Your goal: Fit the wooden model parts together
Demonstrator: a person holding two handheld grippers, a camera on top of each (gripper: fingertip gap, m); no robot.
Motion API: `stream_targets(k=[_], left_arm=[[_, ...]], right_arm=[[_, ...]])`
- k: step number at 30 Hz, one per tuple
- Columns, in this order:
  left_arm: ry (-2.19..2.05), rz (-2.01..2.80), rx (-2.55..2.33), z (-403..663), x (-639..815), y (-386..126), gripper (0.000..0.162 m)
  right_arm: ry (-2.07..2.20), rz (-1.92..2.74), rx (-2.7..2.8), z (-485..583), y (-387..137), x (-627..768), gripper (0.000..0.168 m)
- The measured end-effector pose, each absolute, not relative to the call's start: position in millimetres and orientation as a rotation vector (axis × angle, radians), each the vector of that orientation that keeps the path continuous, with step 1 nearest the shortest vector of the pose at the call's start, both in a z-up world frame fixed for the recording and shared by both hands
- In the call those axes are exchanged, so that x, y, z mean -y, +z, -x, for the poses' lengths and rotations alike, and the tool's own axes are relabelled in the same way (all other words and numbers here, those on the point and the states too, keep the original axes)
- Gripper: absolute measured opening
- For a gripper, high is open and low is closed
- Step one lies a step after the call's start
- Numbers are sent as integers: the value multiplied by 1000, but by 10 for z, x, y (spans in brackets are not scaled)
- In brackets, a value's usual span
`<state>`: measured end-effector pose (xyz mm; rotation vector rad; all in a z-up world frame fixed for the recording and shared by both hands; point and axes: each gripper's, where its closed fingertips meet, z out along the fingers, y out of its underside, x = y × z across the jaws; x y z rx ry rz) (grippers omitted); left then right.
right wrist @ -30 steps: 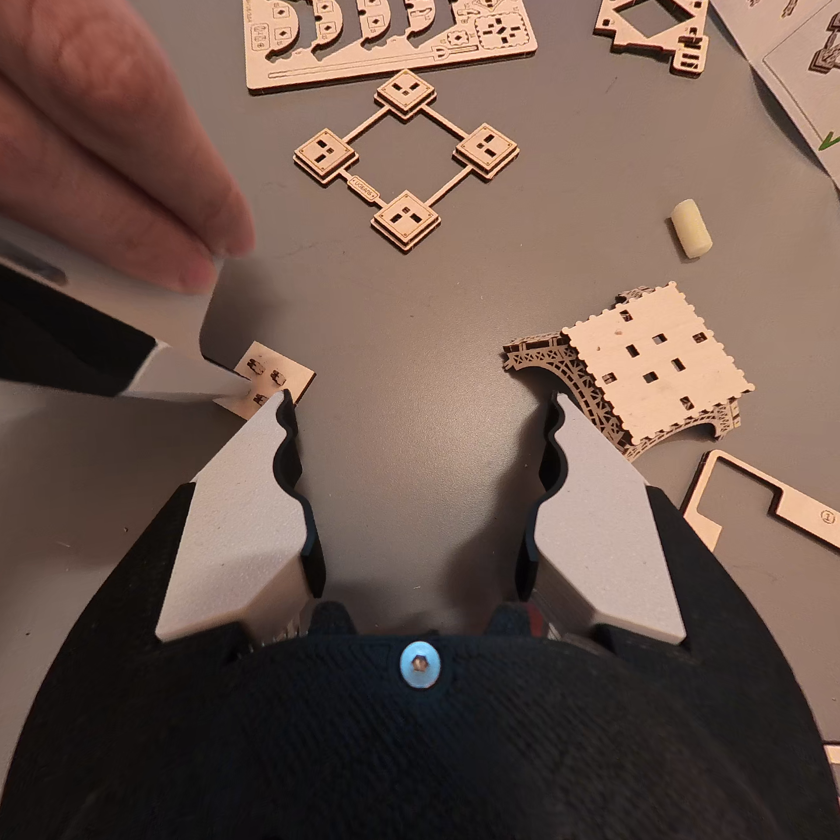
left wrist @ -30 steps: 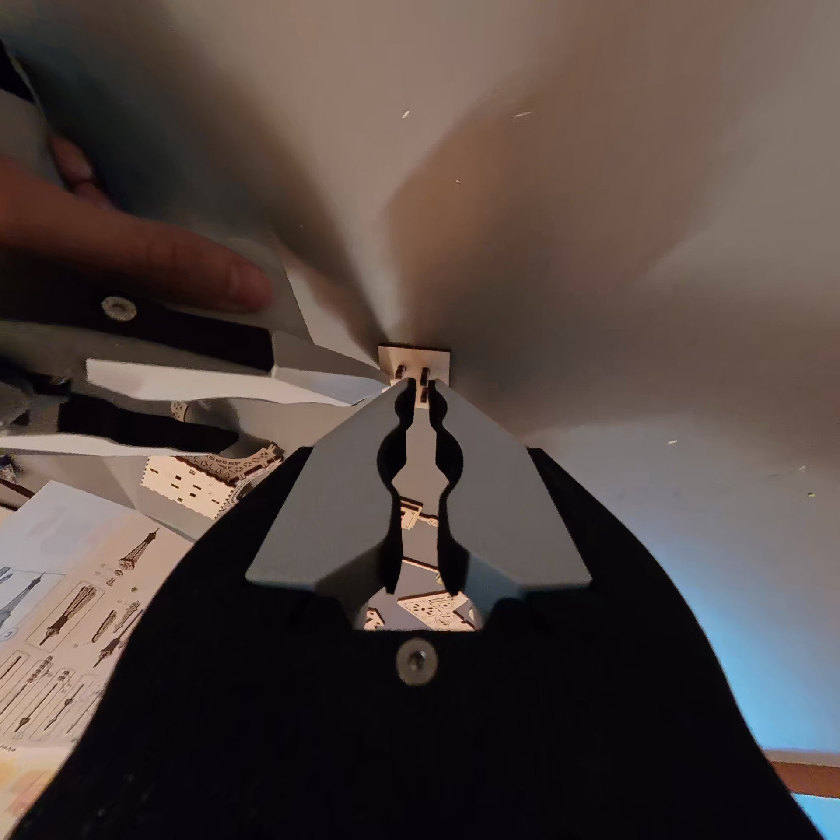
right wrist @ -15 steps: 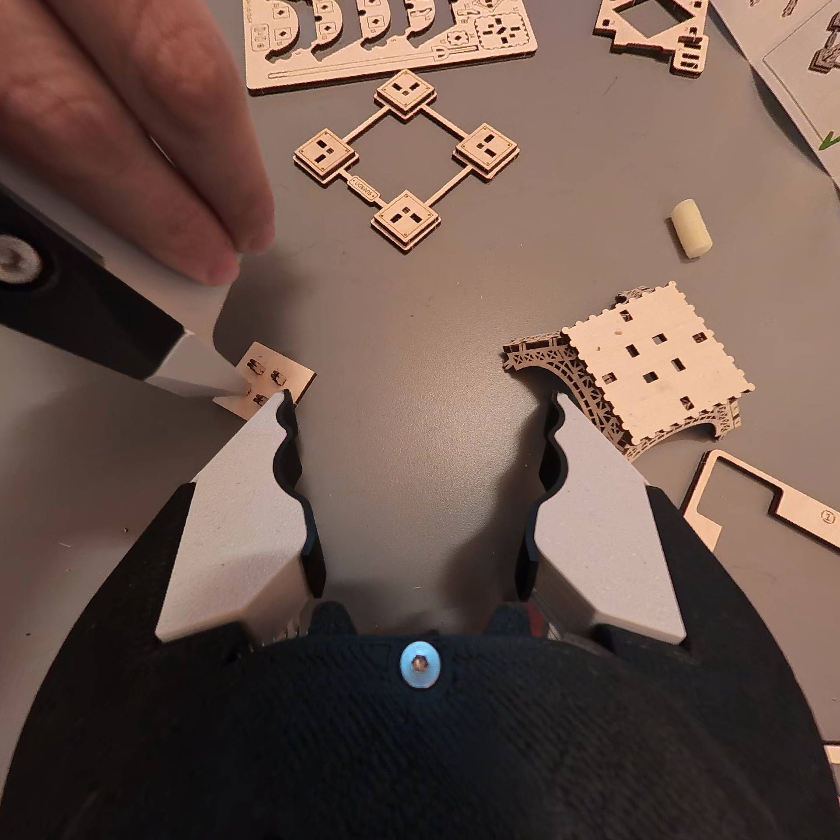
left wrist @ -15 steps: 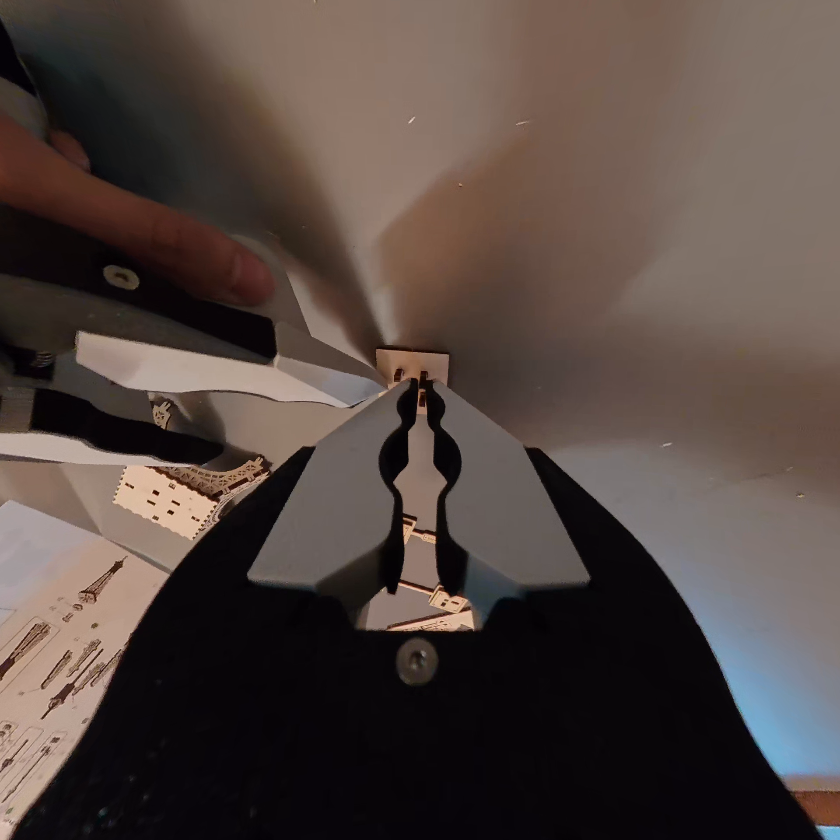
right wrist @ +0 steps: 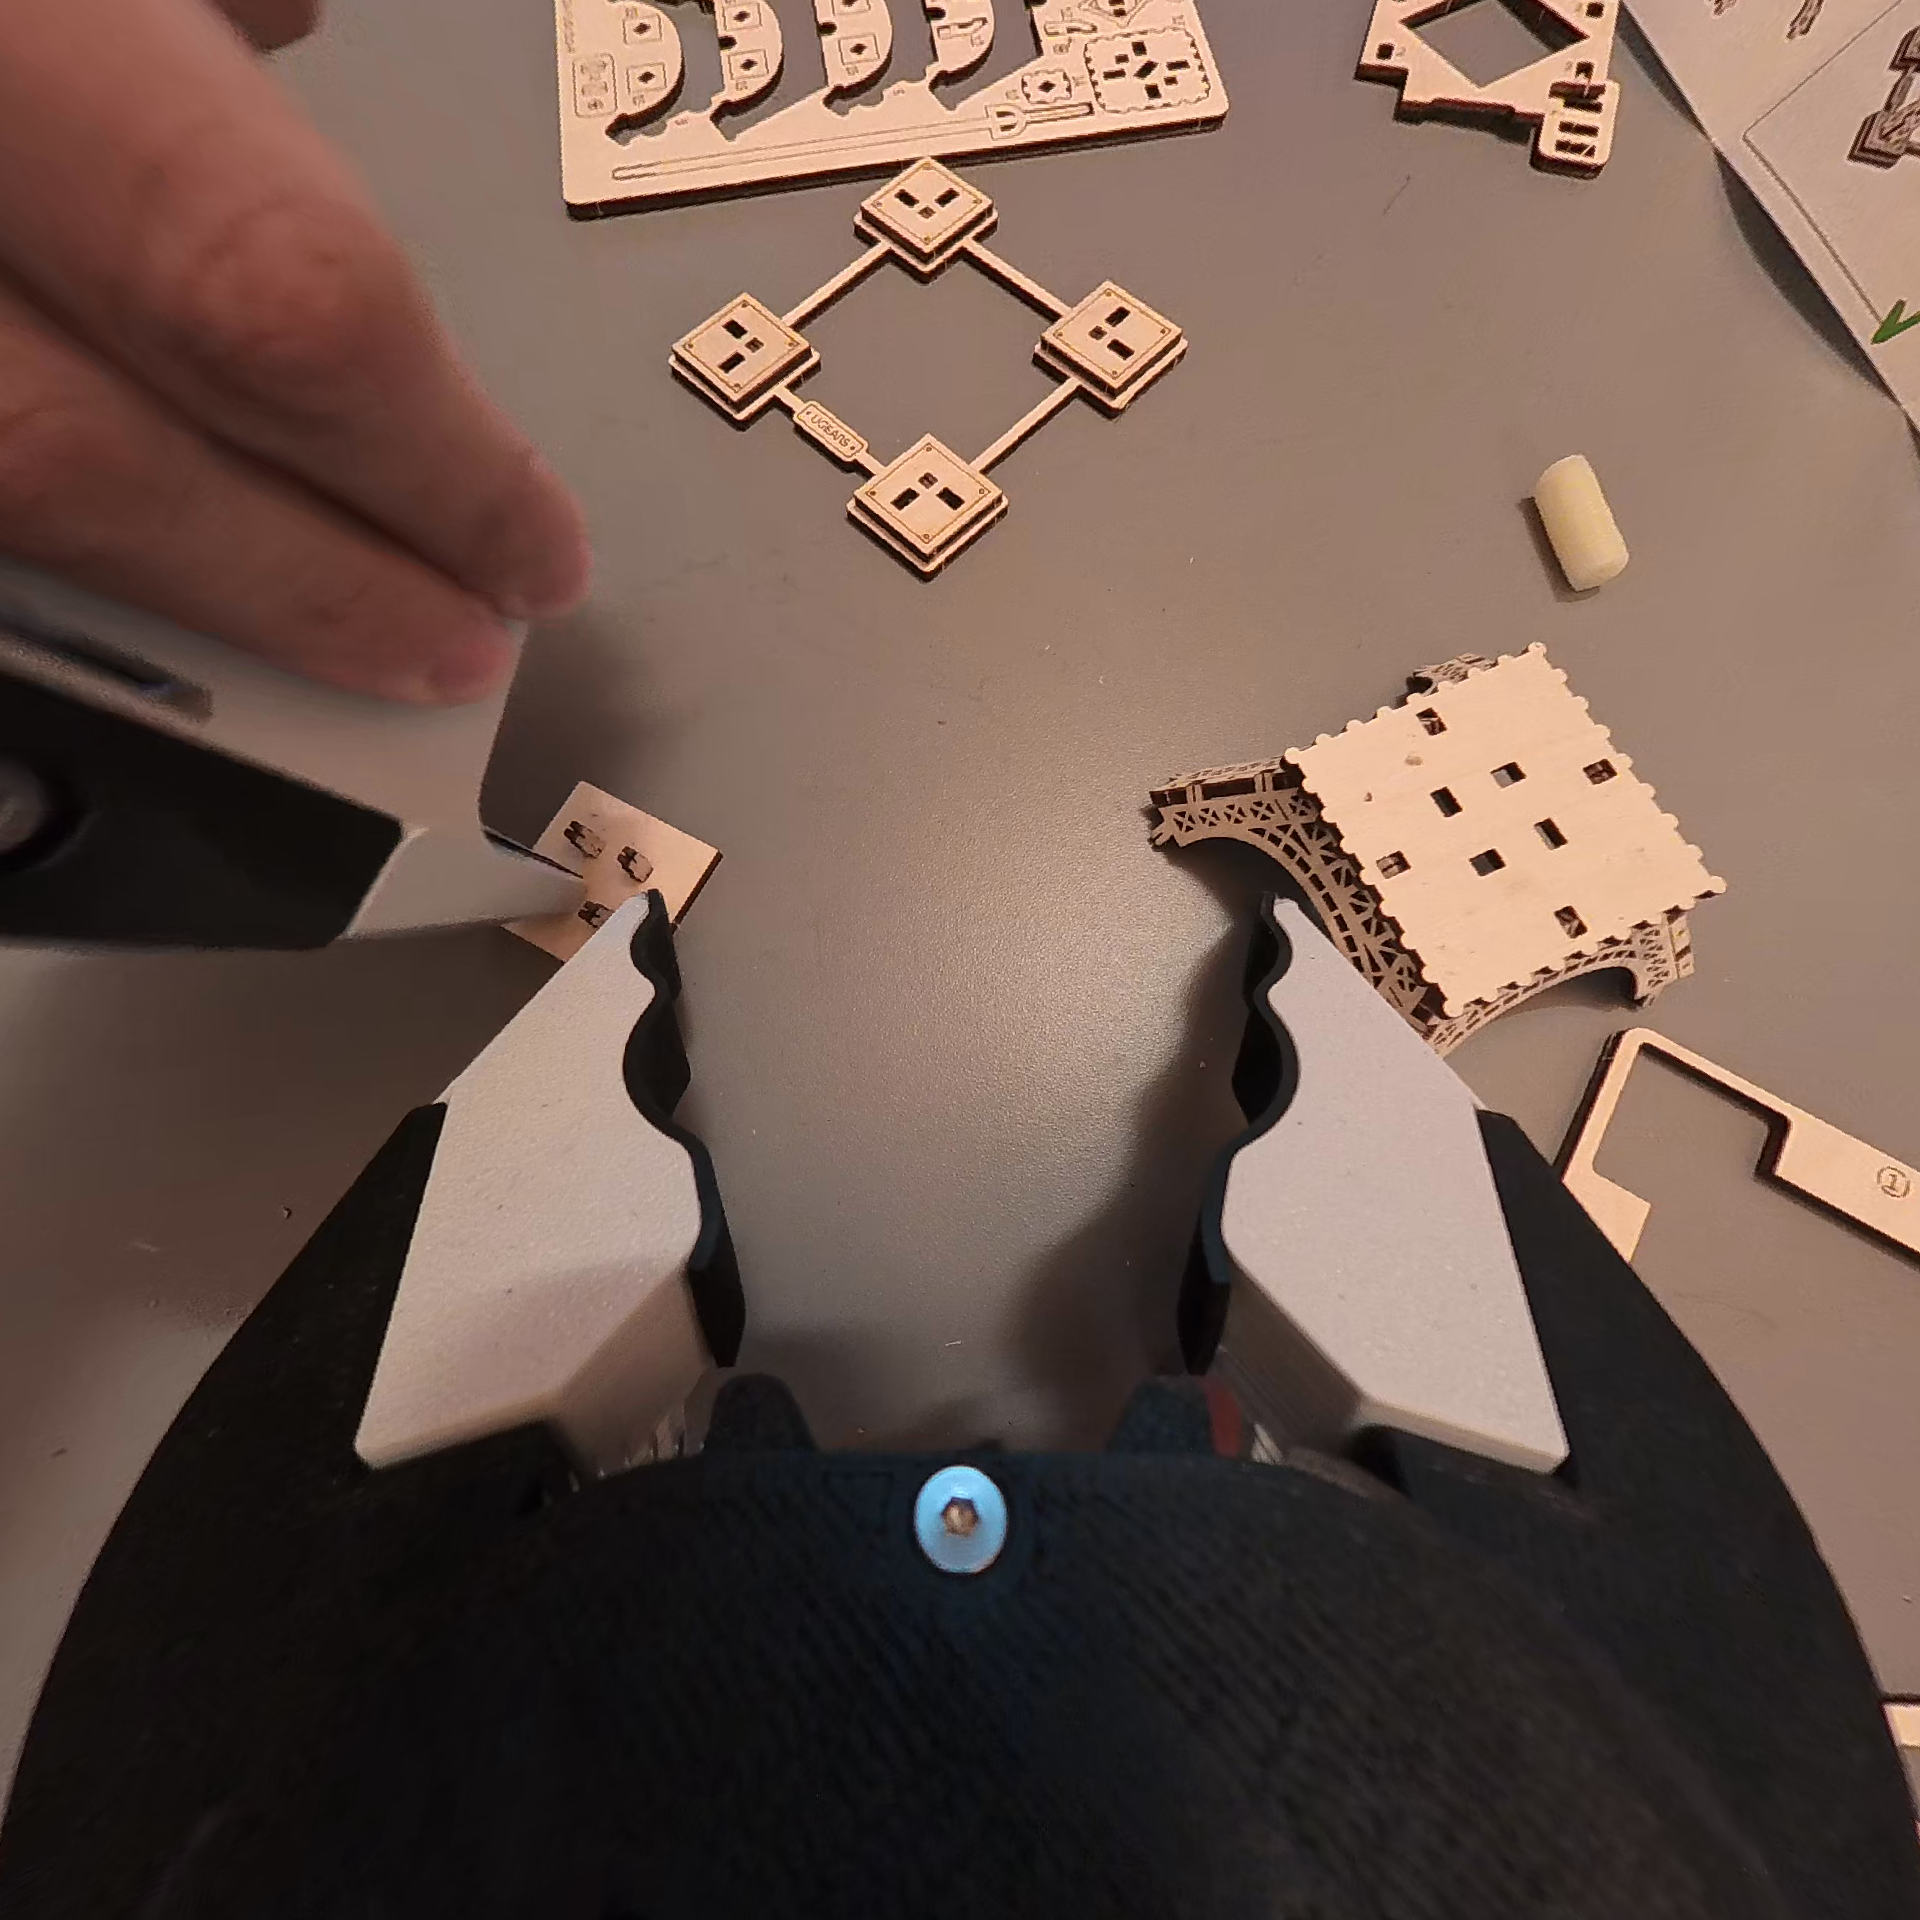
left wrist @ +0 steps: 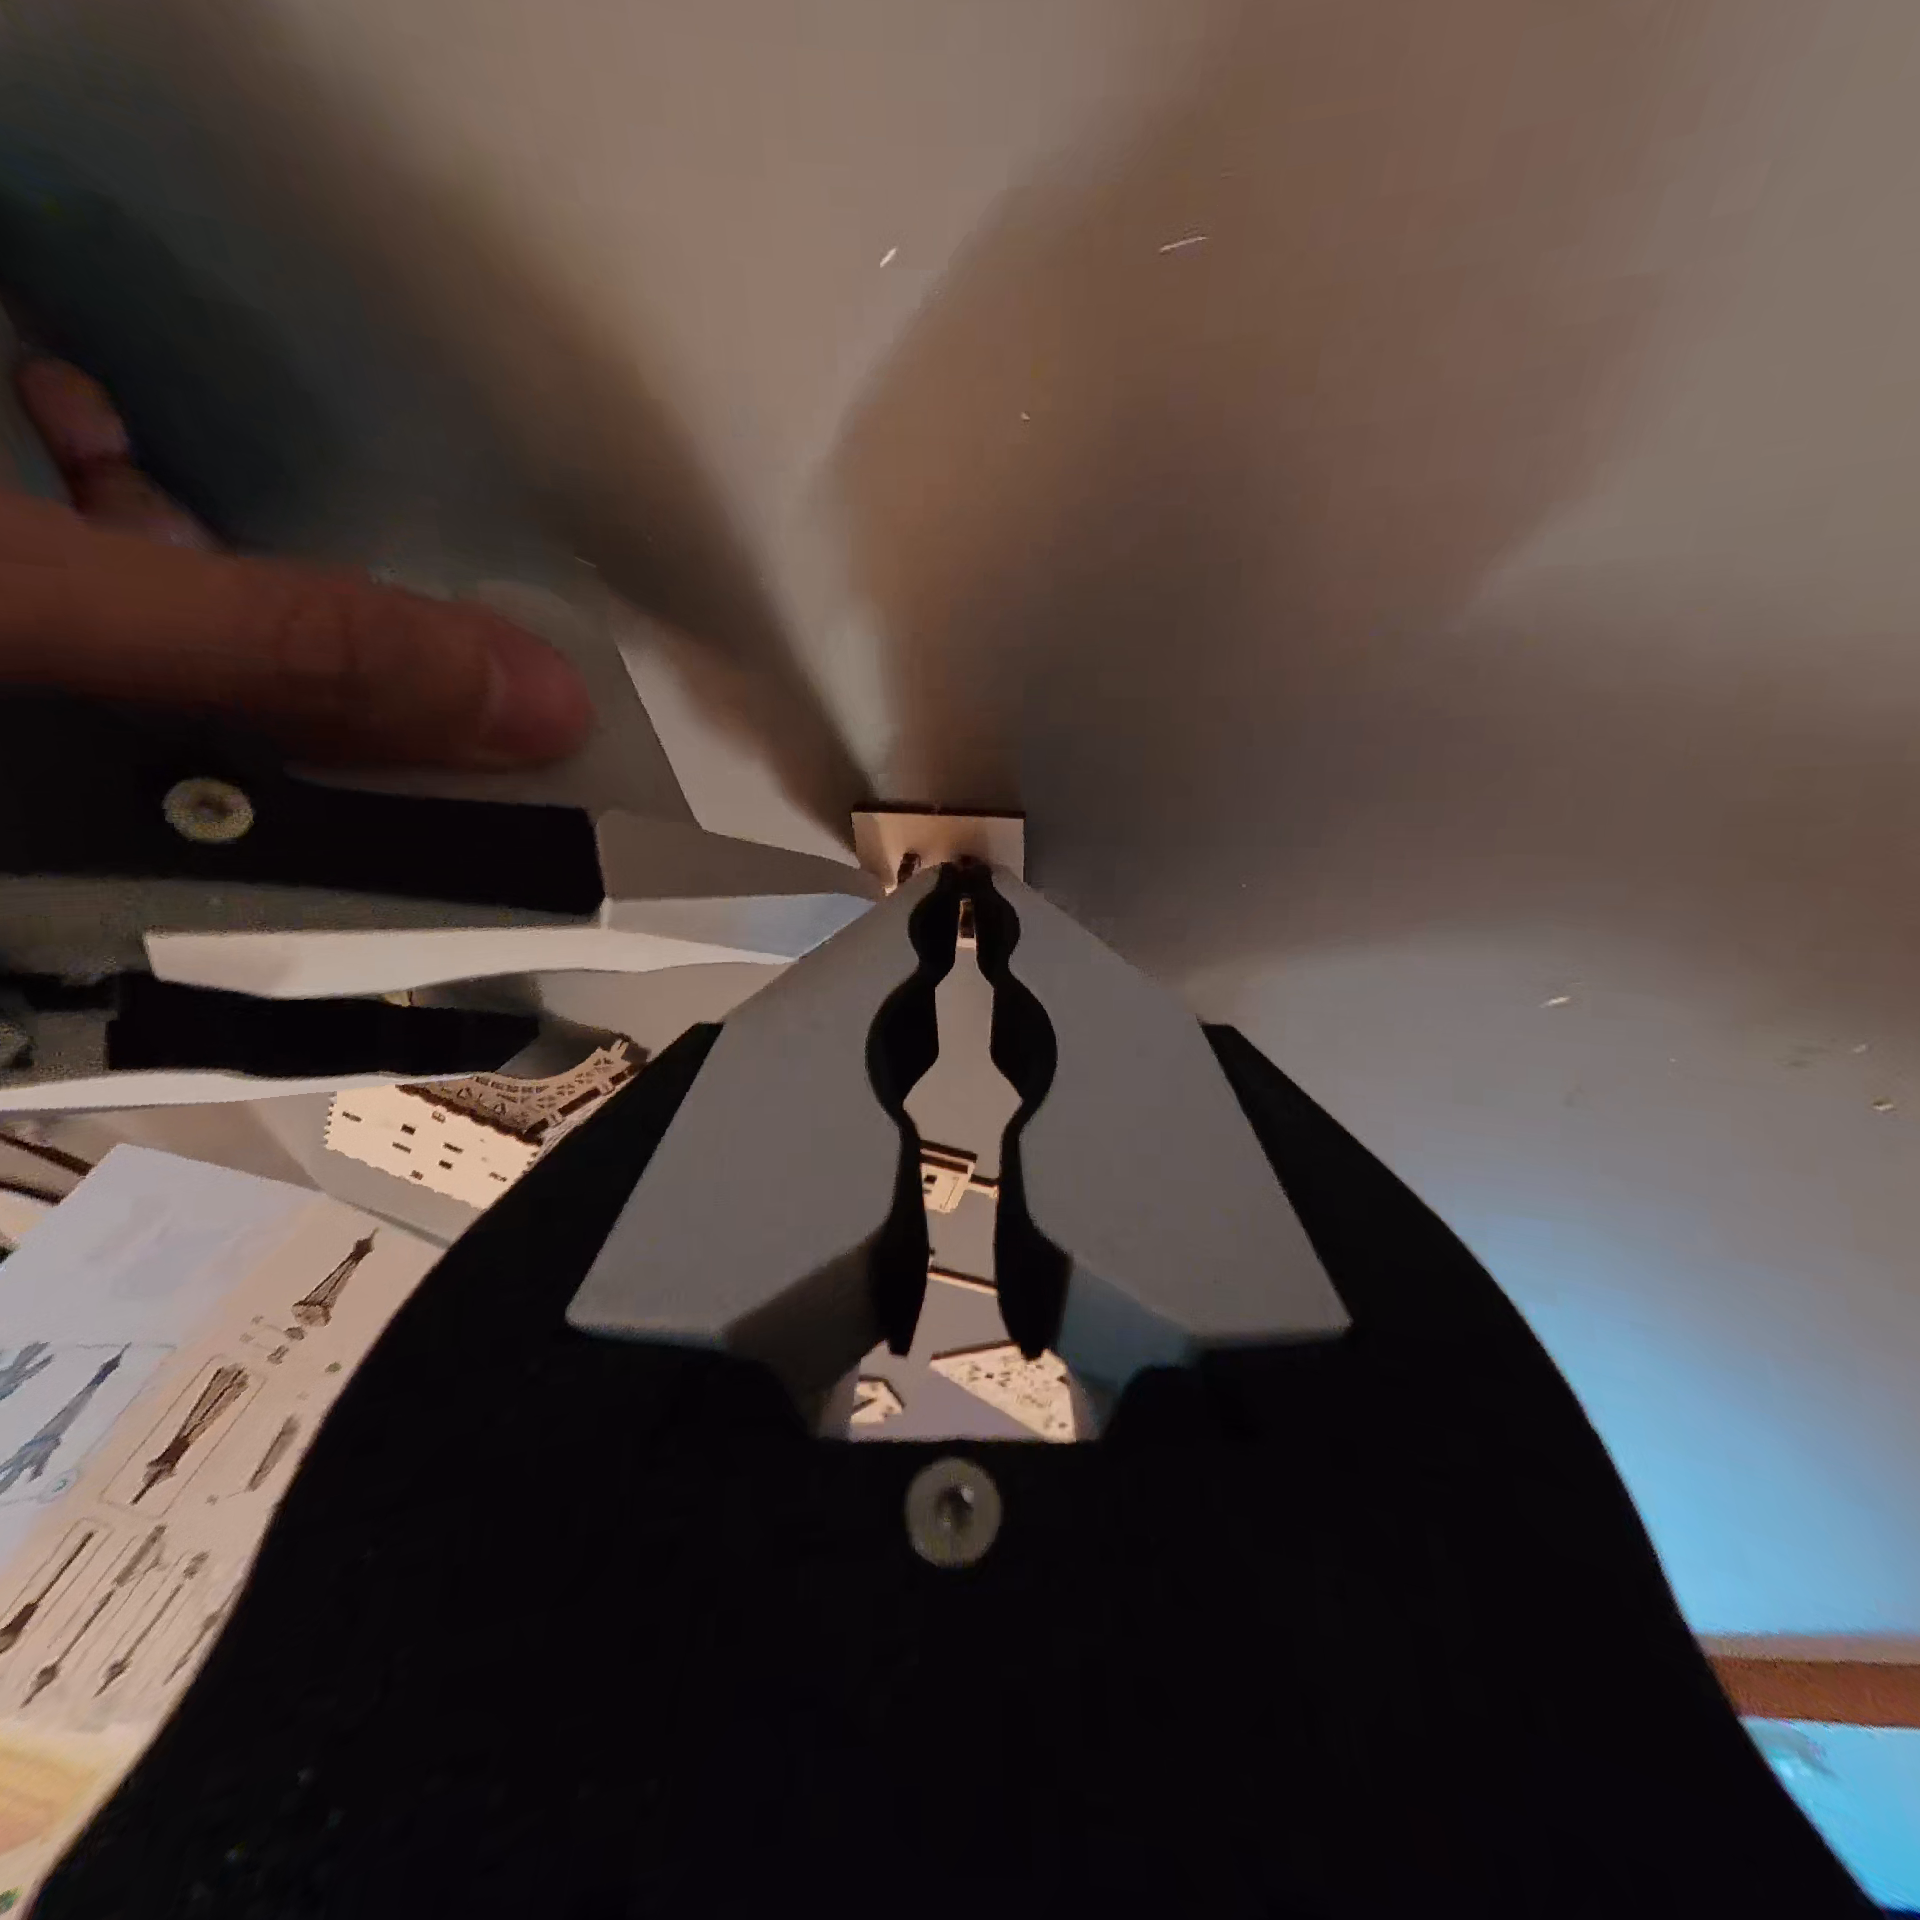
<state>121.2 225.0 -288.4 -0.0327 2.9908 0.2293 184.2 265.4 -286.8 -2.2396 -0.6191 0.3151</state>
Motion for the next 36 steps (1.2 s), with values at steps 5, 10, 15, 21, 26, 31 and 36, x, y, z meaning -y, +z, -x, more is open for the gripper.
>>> stream_targets(k=[5, 10, 15, 21, 26, 31, 36], left_arm=[[408, -24, -2977, -1213, -2248, -2882, 0], [535, -67, -2956, -1217, -2242, -2879, 0], [704, -115, -2913, -1223, -2239, -2872, 0], [728, -111, -2914, -1229, -2232, -2872, 0], [633, -51, -2902, -1235, -2223, -2870, 0], [426, 17, -2878, -1240, -2192, -2860, 1], [311, 101, -2881, -1205, -2195, -2787, 2]], right_arm=[[315, 2240, 619, -1842, -2868, -2653, 108], [315, 2240, 619, -1843, -2868, -2653, 108], [315, 2240, 619, -1843, -2868, -2653, 108], [315, 2240, 620, -1843, -2868, -2653, 108], [315, 2240, 620, -1843, -2867, -2653, 108], [314, 2239, 621, -1841, -2868, -2653, 108], [314, 2239, 621, -1841, -2868, -2653, 108]])
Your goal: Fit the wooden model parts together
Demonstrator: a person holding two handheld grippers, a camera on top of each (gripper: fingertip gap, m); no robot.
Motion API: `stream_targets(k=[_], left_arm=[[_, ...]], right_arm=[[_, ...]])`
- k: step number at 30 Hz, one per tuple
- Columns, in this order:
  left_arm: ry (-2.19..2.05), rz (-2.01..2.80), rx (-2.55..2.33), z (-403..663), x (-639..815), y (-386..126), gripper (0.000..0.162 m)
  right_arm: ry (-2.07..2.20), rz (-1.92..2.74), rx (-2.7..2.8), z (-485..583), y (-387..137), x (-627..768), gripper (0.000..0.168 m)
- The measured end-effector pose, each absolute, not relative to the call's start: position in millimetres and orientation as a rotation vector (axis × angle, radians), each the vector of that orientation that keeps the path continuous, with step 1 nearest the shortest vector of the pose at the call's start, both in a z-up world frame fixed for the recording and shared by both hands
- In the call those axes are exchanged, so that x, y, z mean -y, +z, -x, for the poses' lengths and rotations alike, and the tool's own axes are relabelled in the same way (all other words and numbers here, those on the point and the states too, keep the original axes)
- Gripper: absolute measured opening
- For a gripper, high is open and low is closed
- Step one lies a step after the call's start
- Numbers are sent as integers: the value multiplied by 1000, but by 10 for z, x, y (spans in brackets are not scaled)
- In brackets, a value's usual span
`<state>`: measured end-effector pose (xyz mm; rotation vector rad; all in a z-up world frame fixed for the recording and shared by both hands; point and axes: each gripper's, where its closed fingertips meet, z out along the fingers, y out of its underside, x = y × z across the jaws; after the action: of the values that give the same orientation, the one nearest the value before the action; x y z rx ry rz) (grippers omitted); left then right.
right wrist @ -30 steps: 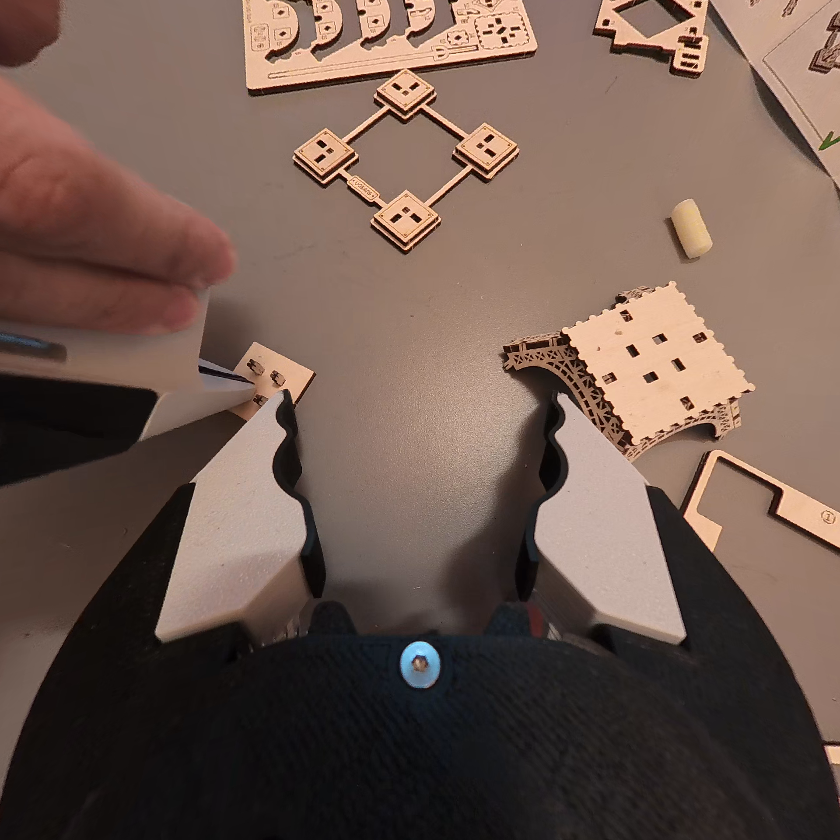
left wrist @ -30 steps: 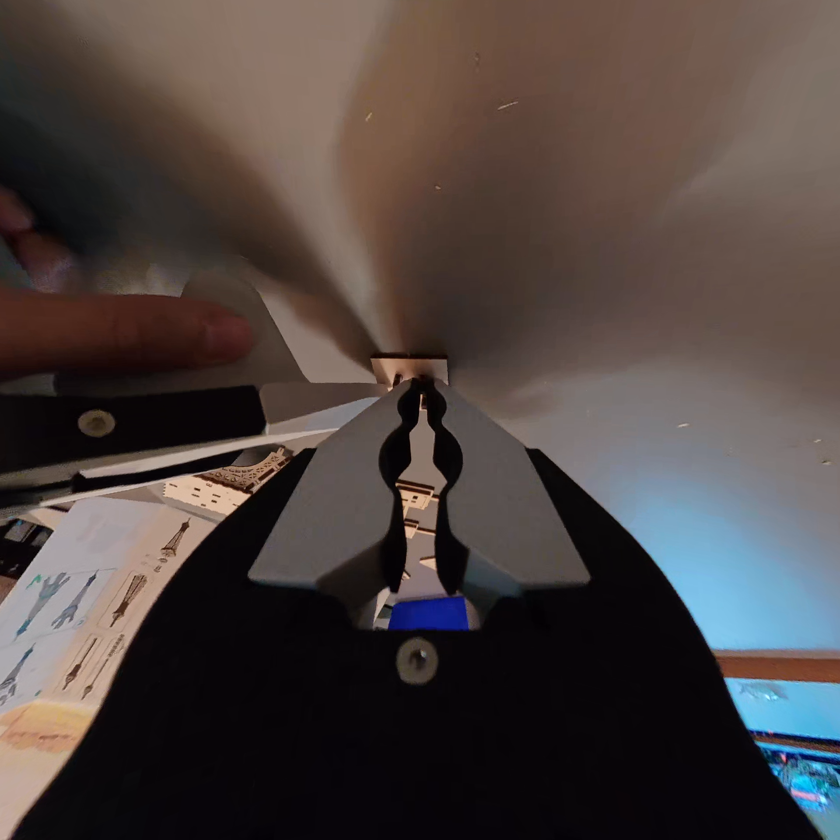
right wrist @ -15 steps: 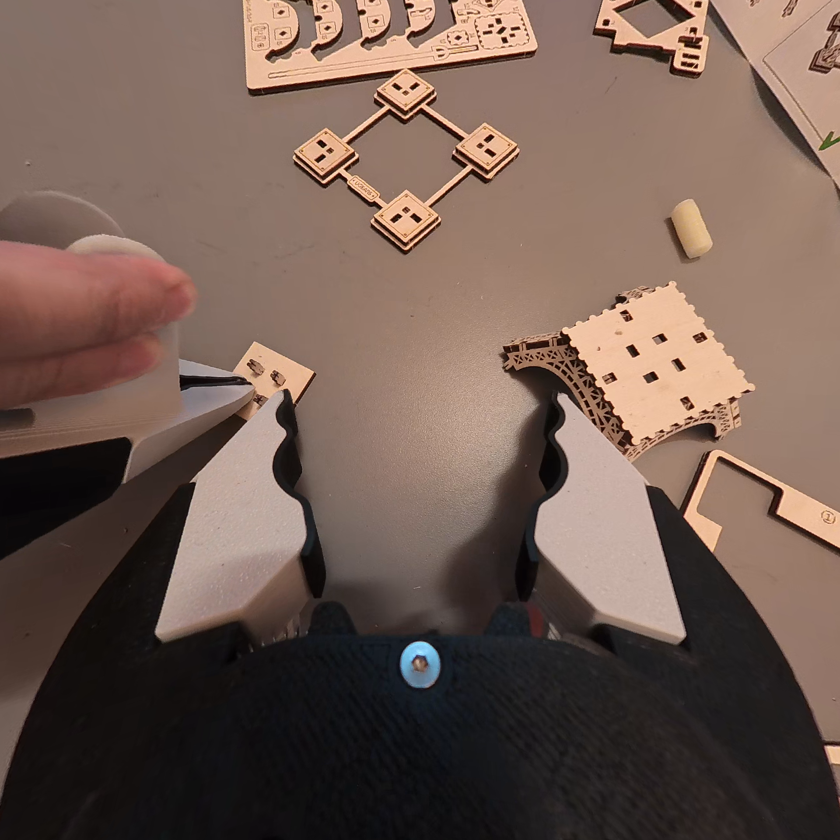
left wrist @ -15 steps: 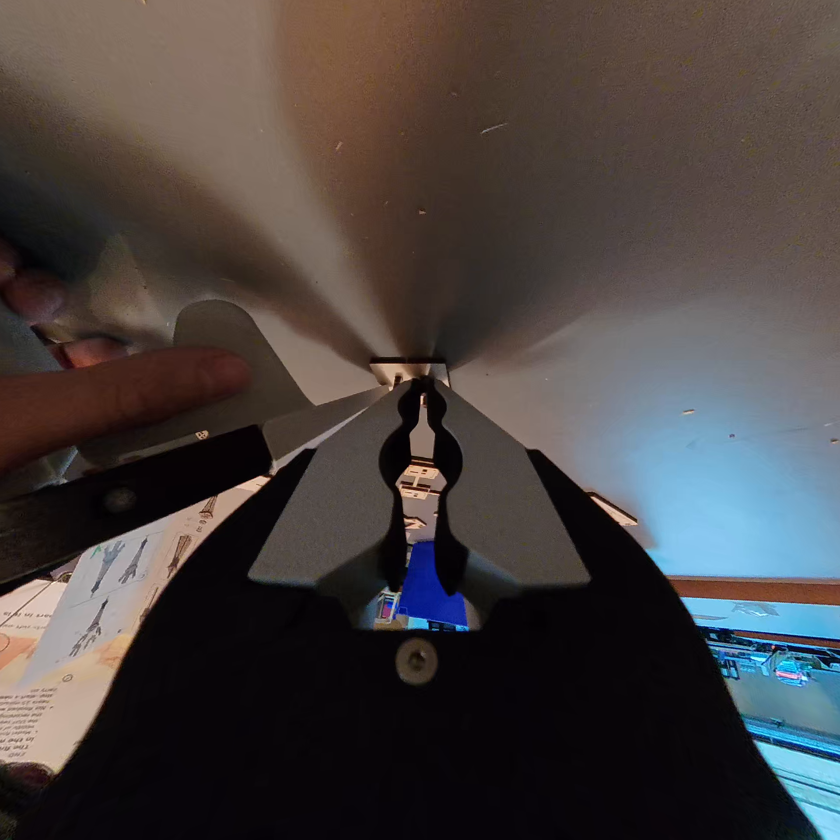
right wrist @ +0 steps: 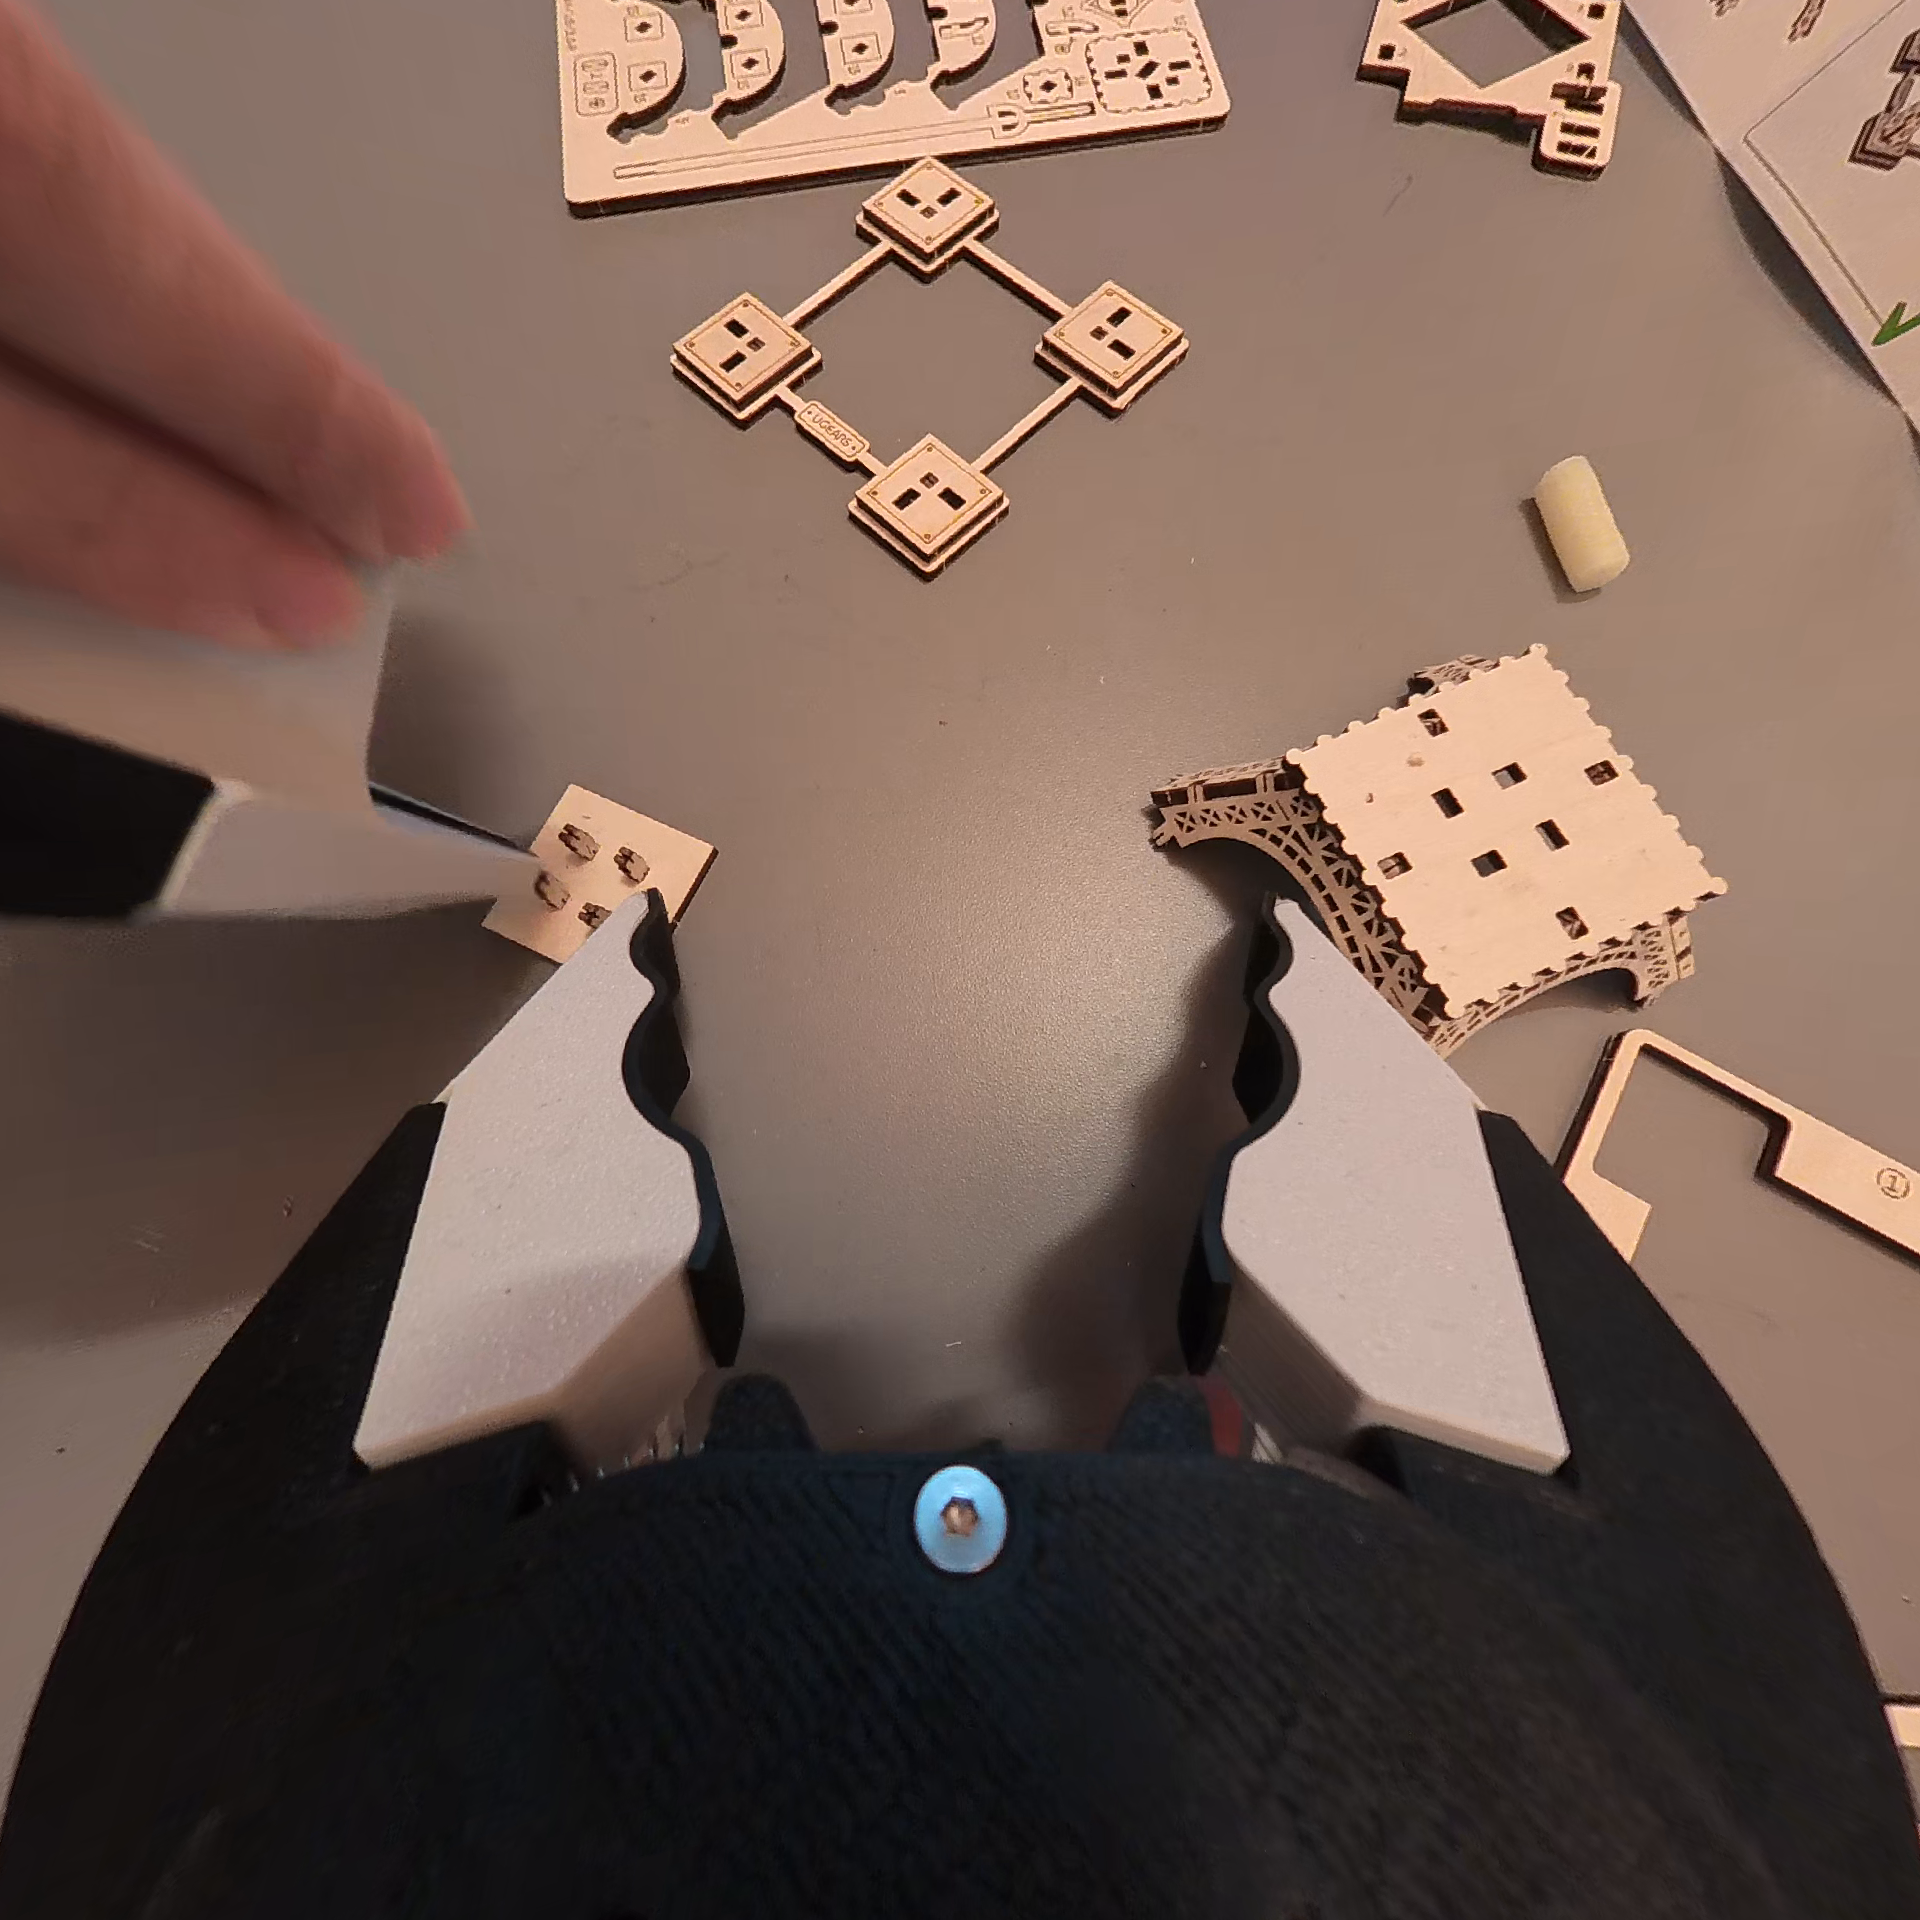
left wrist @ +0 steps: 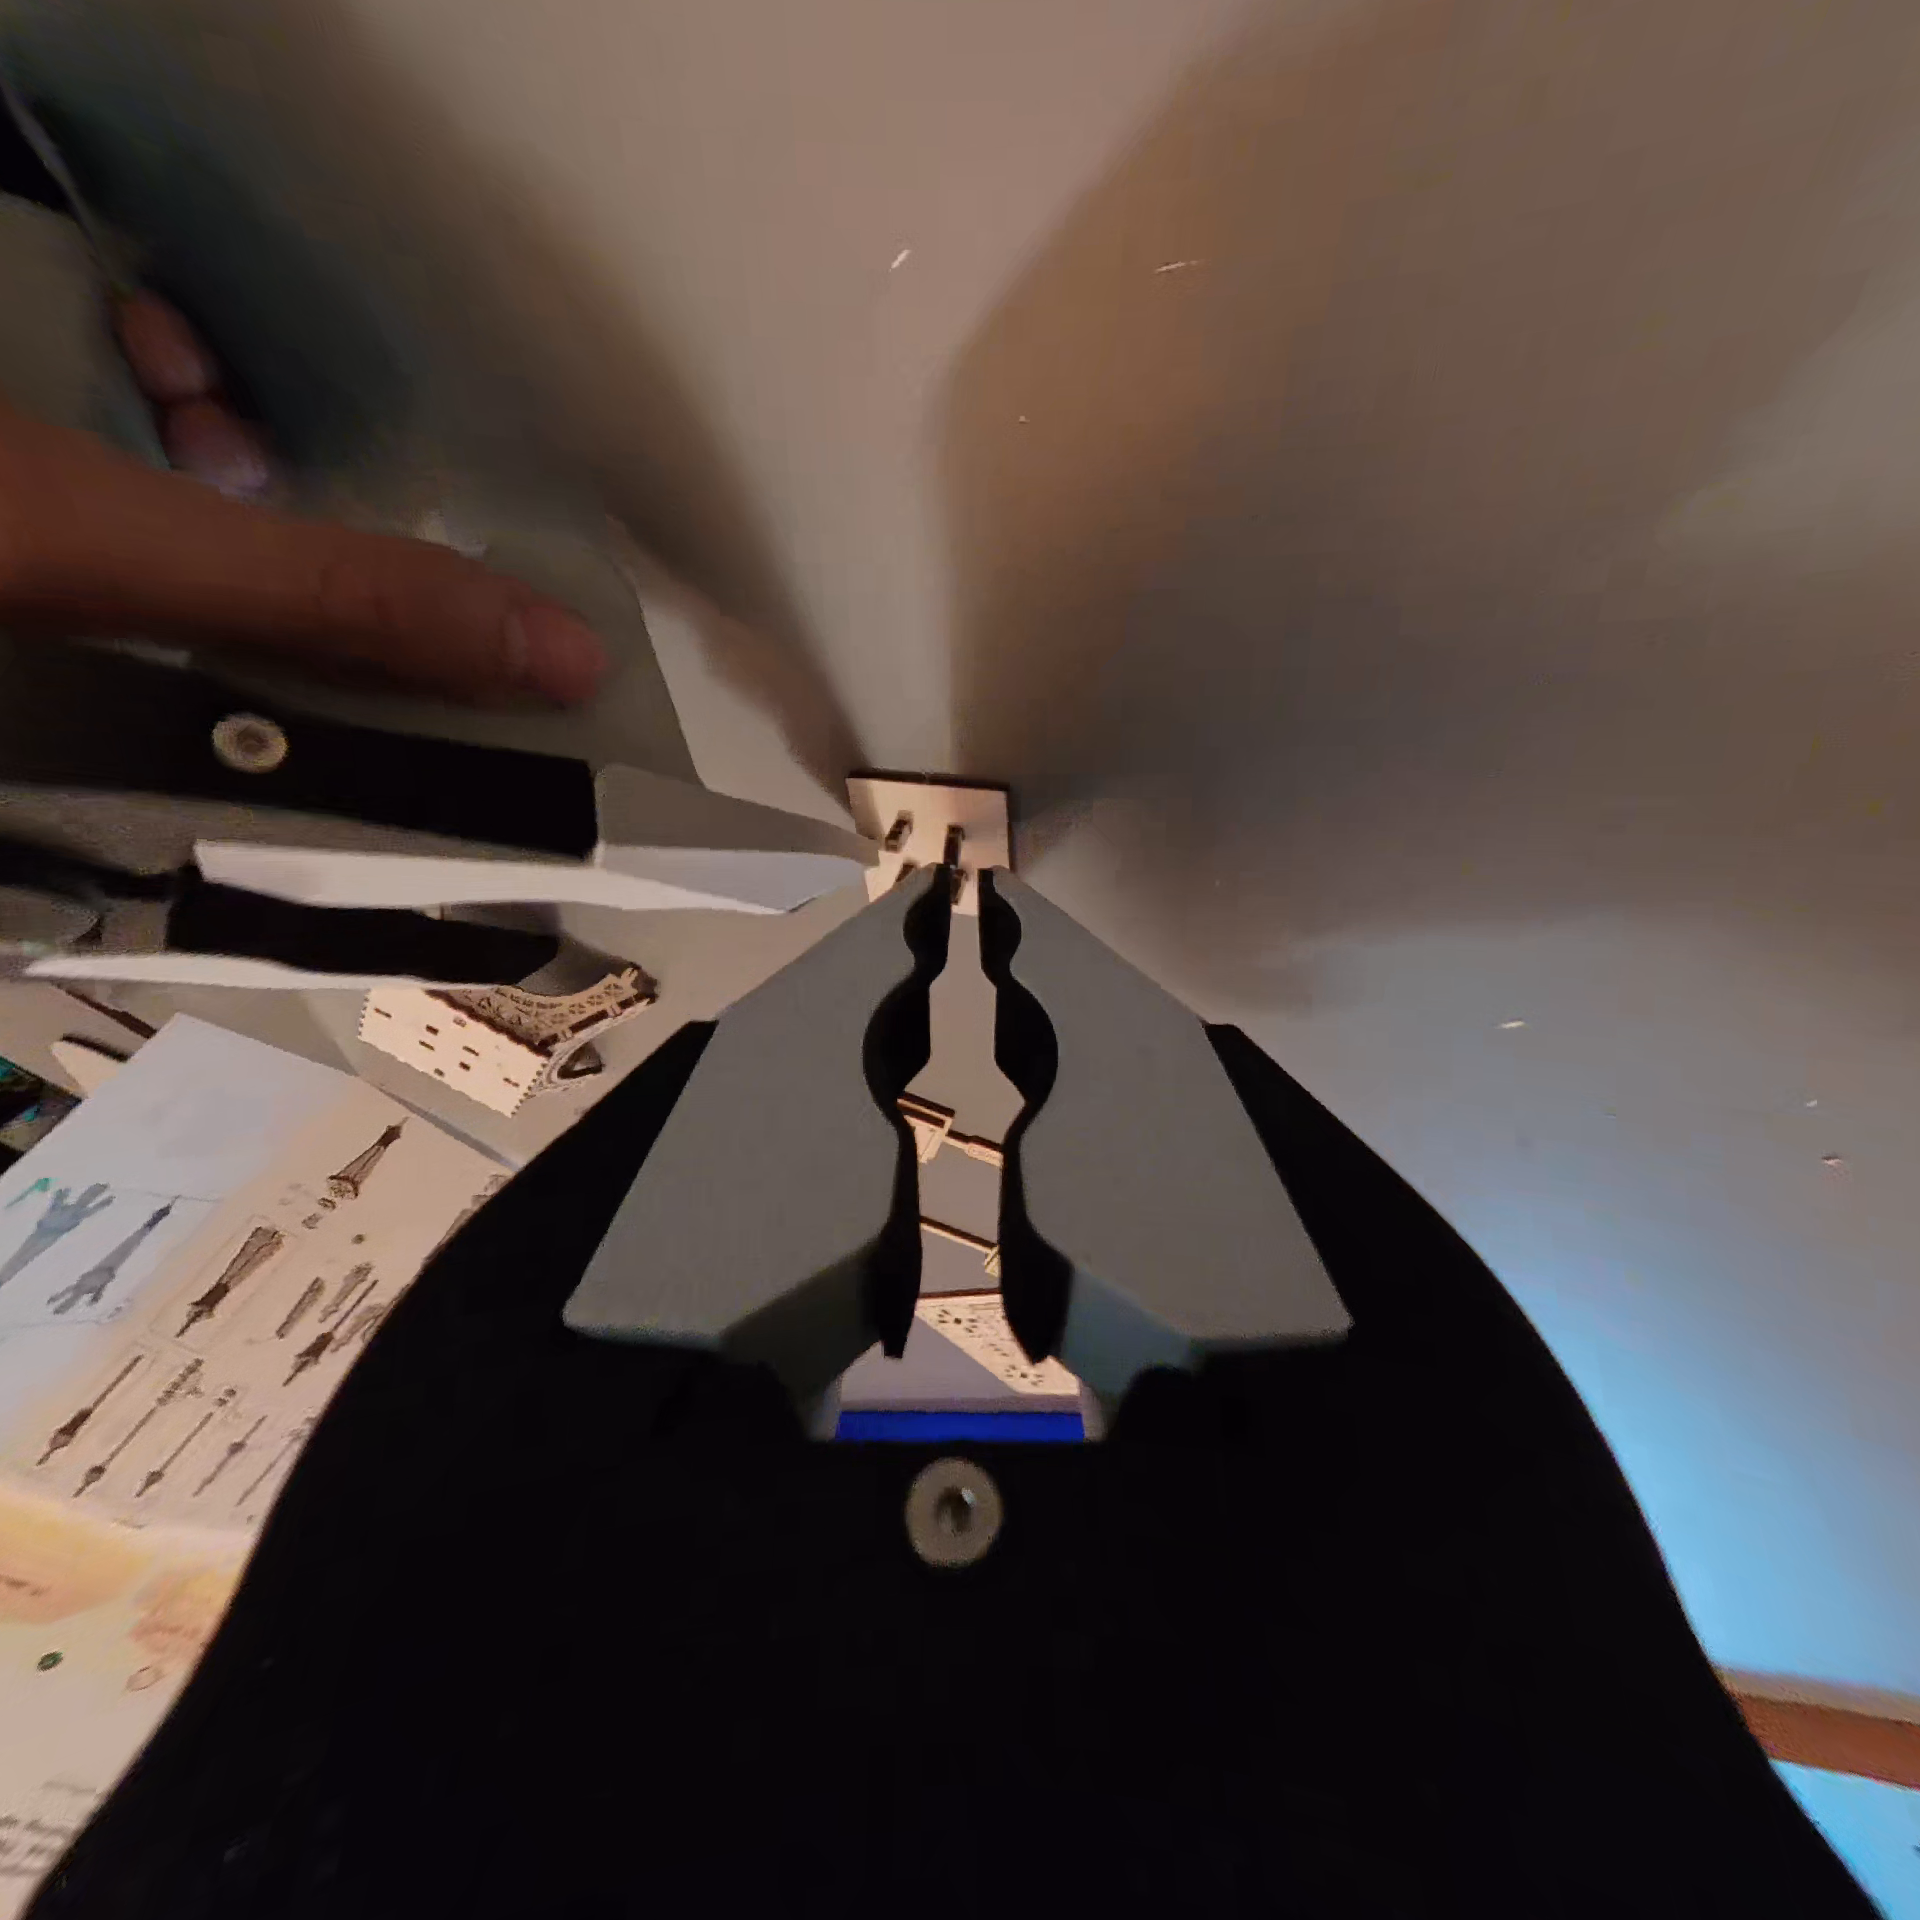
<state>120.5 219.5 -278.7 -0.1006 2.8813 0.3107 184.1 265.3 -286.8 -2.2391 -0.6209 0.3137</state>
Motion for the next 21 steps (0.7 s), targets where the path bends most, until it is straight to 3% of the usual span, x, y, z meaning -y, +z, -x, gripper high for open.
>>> stream_targets(k=[6, 21], left_arm=[[54, 173, -2903, -1194, -2119, -2756, 7], [-114, 147, -2946, -1237, -2173, -2840, 4]], right_arm=[[314, 2239, 621, -1841, -2868, -2653, 108], [315, 2239, 620, -1841, -2868, -2653, 108]])
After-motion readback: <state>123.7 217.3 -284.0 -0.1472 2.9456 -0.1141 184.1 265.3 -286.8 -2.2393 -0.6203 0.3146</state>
